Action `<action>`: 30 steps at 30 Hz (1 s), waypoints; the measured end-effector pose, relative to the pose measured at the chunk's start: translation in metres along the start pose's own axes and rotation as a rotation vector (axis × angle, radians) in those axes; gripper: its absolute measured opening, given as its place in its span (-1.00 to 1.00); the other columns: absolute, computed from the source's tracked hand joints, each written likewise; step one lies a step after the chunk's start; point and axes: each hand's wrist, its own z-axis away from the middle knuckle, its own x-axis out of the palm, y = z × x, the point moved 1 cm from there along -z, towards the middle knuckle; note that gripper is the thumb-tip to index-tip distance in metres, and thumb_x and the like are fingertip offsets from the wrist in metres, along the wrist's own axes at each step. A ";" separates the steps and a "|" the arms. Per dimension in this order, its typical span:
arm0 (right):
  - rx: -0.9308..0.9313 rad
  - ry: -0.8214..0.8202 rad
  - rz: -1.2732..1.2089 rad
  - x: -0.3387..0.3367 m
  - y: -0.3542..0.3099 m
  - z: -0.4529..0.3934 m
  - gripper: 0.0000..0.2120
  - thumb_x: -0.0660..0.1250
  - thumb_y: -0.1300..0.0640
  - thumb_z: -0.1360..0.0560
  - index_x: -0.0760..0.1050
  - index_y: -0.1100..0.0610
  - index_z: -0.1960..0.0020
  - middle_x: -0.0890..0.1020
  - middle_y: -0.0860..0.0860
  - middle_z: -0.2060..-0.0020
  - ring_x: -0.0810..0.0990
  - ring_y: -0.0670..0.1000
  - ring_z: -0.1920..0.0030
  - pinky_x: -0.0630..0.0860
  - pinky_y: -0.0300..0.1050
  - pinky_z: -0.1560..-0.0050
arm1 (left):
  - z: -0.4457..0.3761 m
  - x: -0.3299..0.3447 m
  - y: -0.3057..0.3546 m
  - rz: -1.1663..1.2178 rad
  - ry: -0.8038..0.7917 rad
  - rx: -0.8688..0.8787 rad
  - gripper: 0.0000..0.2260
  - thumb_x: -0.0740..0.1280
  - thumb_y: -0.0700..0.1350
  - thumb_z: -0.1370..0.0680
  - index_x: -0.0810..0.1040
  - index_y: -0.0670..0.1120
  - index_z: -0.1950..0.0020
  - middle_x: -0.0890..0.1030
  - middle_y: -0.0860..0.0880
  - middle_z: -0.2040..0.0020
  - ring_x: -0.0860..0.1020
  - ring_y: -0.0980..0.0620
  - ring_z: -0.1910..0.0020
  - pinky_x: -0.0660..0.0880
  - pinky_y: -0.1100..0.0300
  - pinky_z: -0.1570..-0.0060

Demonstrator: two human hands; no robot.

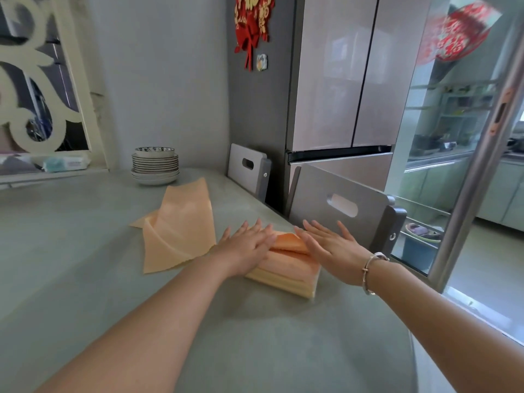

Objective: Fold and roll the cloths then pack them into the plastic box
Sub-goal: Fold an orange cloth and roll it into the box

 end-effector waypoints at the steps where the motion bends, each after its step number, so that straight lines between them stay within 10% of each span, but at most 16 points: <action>1: 0.009 0.005 -0.011 -0.004 -0.001 0.000 -0.49 -0.30 -0.18 -0.59 0.03 -0.18 -0.51 0.01 -0.16 -0.52 -0.15 -0.20 -0.50 -0.38 0.01 -0.46 | 0.002 -0.003 0.000 0.000 0.012 0.001 -0.51 -0.17 0.22 -0.61 -0.02 0.18 -0.54 -0.08 0.09 -0.56 -0.12 0.04 -0.54 -0.24 -0.05 -0.46; 7: 0.015 0.171 -0.052 -0.017 -0.009 -0.007 -0.49 -0.24 -0.15 -0.61 0.31 -0.09 -0.40 0.43 -0.09 -0.34 0.27 -0.06 -0.41 -0.07 0.04 -0.48 | 0.015 -0.018 -0.015 0.012 0.136 -0.008 -0.48 -0.12 0.23 -0.60 -0.02 0.12 -0.55 -0.05 0.09 -0.56 -0.08 0.03 -0.54 -0.19 -0.06 -0.46; 14: 0.054 0.230 -0.203 -0.012 -0.023 -0.011 -0.77 -0.03 -0.14 -0.60 0.37 -0.13 0.02 0.55 -0.09 0.16 0.51 0.02 0.07 0.37 -0.09 0.08 | 0.035 -0.018 -0.048 0.000 0.160 -0.054 -0.45 -0.09 0.24 -0.60 -0.06 0.09 -0.55 -0.05 0.10 -0.56 -0.05 0.05 -0.54 -0.16 -0.07 -0.48; 22: 0.098 0.209 -0.051 0.004 -0.019 -0.021 -0.64 0.16 -0.01 -0.52 0.38 -0.06 -0.31 0.42 -0.03 -0.12 0.34 0.03 -0.21 0.36 -0.06 -0.23 | 0.037 -0.011 -0.045 -0.005 0.160 -0.012 -0.51 -0.03 0.16 -0.63 0.02 0.08 -0.54 0.02 0.10 -0.56 -0.01 0.07 -0.53 -0.14 -0.07 -0.48; 30: 0.167 0.283 -0.351 0.003 -0.001 -0.032 -0.64 0.36 0.13 -0.43 0.43 -0.01 -0.22 0.53 -0.02 -0.04 0.46 -0.01 0.00 0.35 -0.19 0.08 | 0.016 -0.009 -0.023 0.054 0.251 0.171 -0.70 0.18 -0.22 -0.58 0.48 -0.04 -0.28 0.48 -0.01 -0.28 0.40 -0.04 -0.27 0.27 0.10 -0.30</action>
